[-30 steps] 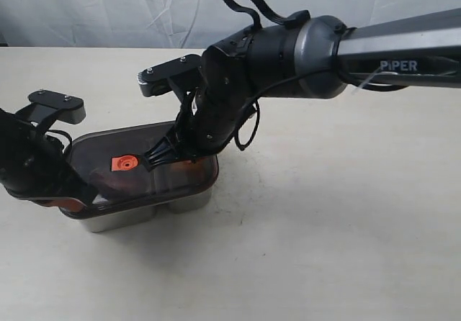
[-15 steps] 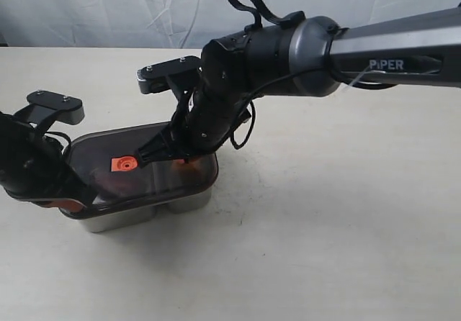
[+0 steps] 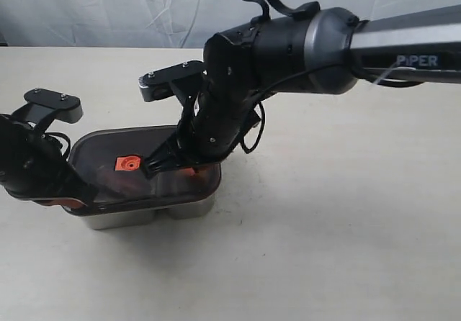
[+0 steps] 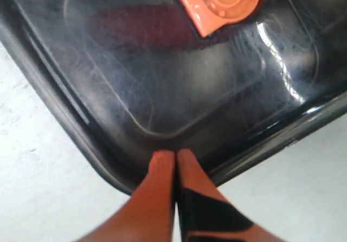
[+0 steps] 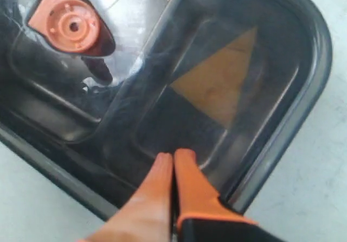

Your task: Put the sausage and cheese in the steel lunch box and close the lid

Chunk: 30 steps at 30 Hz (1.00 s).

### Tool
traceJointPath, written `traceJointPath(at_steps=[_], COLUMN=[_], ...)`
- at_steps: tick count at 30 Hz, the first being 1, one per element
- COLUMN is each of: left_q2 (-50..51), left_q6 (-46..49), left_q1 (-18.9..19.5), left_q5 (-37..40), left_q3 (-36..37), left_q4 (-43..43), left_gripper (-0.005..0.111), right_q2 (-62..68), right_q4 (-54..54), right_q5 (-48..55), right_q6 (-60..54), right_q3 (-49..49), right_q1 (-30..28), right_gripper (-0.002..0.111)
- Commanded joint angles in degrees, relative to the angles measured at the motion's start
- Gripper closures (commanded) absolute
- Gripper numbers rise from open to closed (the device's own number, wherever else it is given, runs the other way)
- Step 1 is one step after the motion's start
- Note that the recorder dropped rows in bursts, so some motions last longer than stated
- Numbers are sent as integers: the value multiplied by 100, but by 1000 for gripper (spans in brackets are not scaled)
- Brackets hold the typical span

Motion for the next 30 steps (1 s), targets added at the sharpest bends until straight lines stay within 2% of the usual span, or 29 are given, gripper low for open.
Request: traceJointPath(at_steps=[1, 15, 21, 30], left_q2=[-272, -1784, -1722, -1722], left_q6=[15, 59, 172, 275], left_q1=[-26, -26, -26, -26], left_q5=[-122, 109, 98, 32], left_q3=[21, 21, 47, 61], left_q4=[-76, -246, -329, -329], left_gripper=[106, 106, 106, 106], right_q2=[-437, -1152, -703, -506], right_q4=[-349, -115, -66, -63], right_q5=[124, 696, 285, -223], right_q6=[172, 319, 306, 306], right_q3=[20, 109, 625, 676], right_q1=[16, 359, 380, 380], right_gripper=[109, 109, 109, 109])
